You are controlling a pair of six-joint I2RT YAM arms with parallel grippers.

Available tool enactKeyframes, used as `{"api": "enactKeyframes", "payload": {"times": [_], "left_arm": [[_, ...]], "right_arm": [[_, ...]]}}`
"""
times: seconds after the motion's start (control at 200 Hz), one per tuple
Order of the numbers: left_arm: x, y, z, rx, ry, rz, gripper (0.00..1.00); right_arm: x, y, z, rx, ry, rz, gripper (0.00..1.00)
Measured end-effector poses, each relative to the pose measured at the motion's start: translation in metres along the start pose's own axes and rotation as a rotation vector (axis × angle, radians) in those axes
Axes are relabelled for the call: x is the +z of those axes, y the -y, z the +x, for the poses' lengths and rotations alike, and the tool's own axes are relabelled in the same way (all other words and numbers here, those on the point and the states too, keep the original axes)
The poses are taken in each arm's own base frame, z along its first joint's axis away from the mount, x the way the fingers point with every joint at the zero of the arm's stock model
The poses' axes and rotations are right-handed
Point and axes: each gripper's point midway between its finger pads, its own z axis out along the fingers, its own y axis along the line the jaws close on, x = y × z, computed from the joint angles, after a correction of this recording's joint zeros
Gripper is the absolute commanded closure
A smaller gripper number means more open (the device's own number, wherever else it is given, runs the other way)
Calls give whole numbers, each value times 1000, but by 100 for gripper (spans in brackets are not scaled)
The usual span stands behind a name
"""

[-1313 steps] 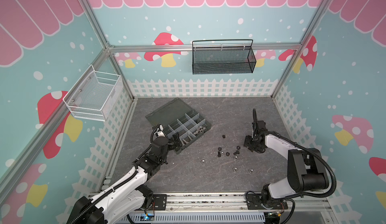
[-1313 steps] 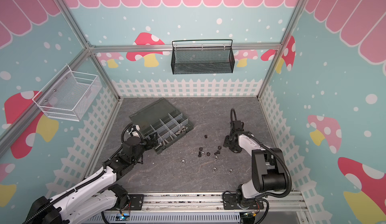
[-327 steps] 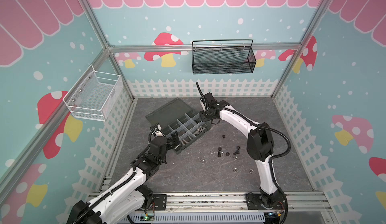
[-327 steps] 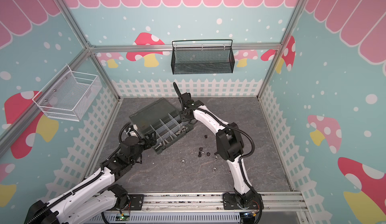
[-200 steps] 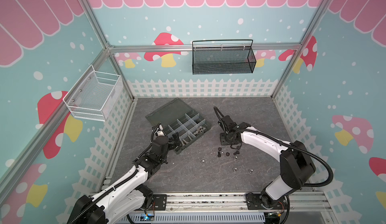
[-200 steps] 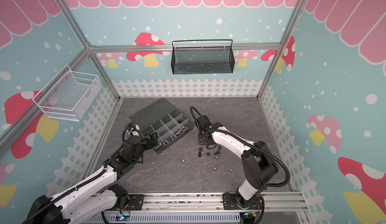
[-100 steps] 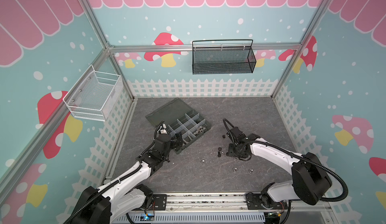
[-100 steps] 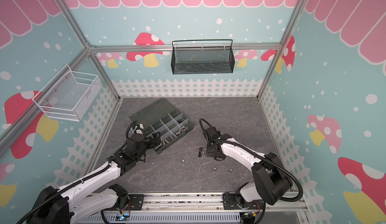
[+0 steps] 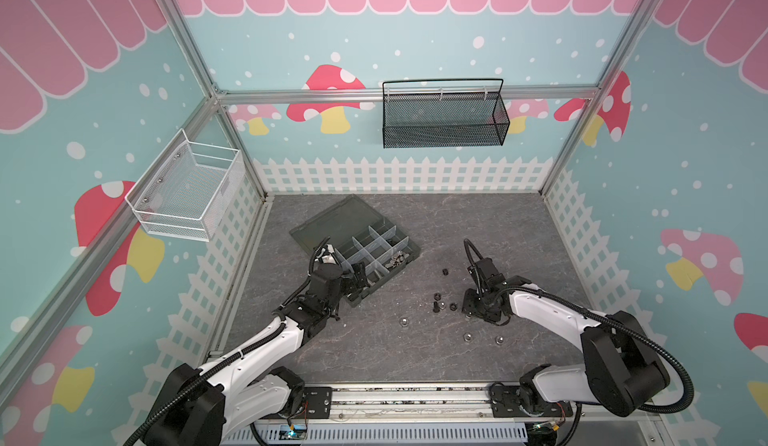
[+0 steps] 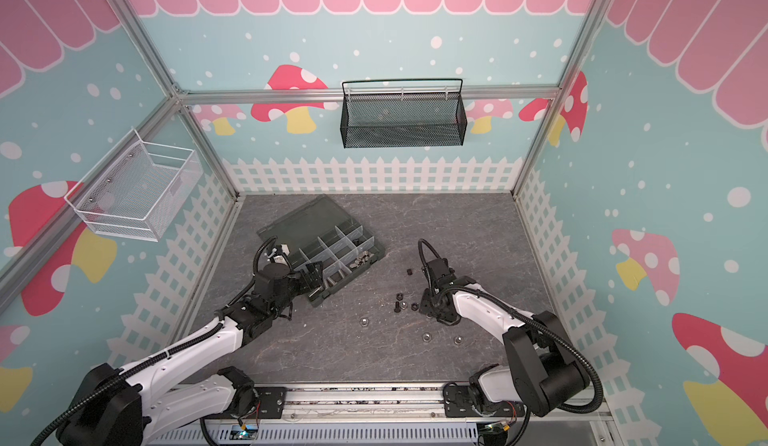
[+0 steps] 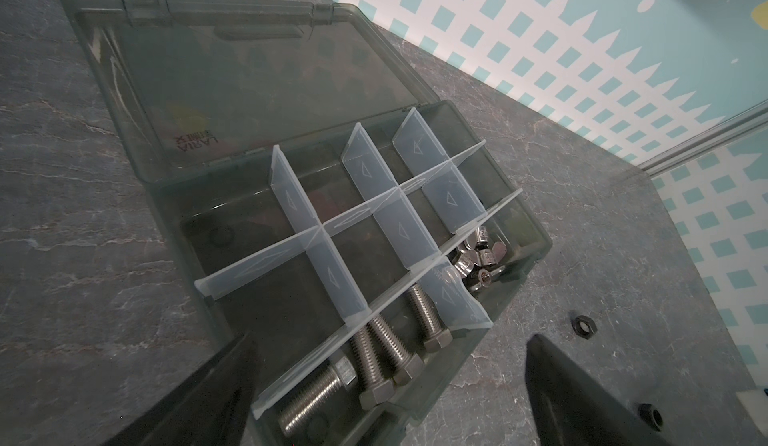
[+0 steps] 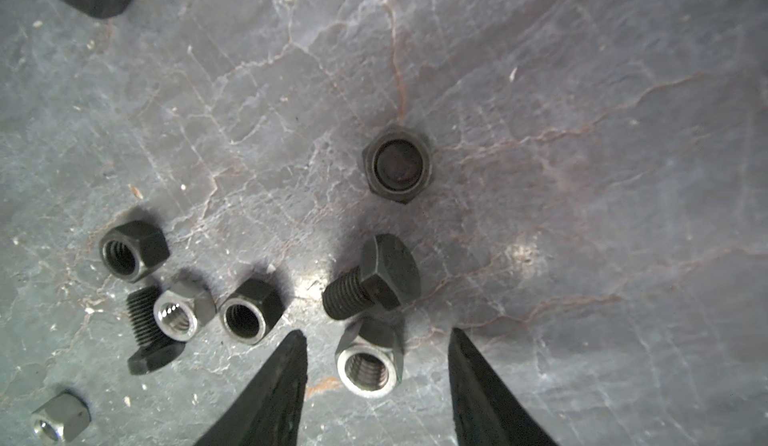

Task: Sort the screws and nuts into containers
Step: 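Lower the open right gripper around another upright black bolt, then close the right gripper on the black bolt's head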

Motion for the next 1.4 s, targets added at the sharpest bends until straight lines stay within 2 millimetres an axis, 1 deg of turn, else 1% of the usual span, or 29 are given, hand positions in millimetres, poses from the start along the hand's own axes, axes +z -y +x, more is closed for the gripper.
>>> {"api": "enactKeyframes", "payload": {"times": [0.11,0.29,0.475,0.68,0.985,1.196,1.401], "left_arm": [[0,0,0,0,0,0,0],[0,0,0,0,0,0,0],[-1,0,-1,-4,1,1,0],[-1,0,-1,-7,2,1,0],[-3,1,-3,-9,9,6,0],[-3,1,-3,-9,9,6,0],[-6,2,-6,-11,17,9,0]], "right_arm": [[2,-4,-5,4,12,-21,48],[11,-8,-7,-6,-4,-16,52],[14,-15,-17,-24,4,-18,54],[19,-19,-27,-49,13,-2,59],[22,-15,-34,-73,34,41,62],[24,-12,-40,-87,48,78,67],[24,-12,-40,-107,49,96,73]]}}
